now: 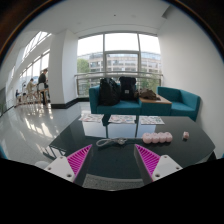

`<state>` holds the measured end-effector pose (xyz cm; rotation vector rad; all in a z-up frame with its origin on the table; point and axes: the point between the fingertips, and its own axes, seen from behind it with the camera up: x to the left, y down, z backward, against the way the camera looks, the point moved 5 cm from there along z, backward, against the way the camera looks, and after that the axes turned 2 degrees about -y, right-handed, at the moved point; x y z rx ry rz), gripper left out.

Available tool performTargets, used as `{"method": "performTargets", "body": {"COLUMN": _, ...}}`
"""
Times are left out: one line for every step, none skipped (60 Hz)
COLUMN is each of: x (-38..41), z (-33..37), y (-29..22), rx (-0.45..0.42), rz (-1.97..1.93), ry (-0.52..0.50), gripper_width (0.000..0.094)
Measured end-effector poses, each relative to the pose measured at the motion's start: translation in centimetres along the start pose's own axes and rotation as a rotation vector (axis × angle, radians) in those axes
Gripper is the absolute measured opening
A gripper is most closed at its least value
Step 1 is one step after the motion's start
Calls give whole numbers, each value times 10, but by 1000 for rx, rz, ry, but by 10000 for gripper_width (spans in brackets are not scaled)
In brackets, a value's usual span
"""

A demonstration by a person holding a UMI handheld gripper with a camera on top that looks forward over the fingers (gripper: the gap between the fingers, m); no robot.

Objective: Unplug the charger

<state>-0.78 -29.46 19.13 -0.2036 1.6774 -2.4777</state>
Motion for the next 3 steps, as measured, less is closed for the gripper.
{"method": "performTargets", "body": {"x": 0, "z": 0, "y": 1, "rx": 1, "rz": -1, "ry": 1, "gripper_width": 831}}
{"method": "performTargets", "body": {"x": 0, "z": -1, "y": 1, "rx": 2, "rz": -2, "ry": 1, "gripper_width": 830}}
{"method": "performTargets", "body": {"x": 0, "z": -1, "y": 2, "rx": 4, "rz": -6, "ry": 1, "gripper_width": 830}}
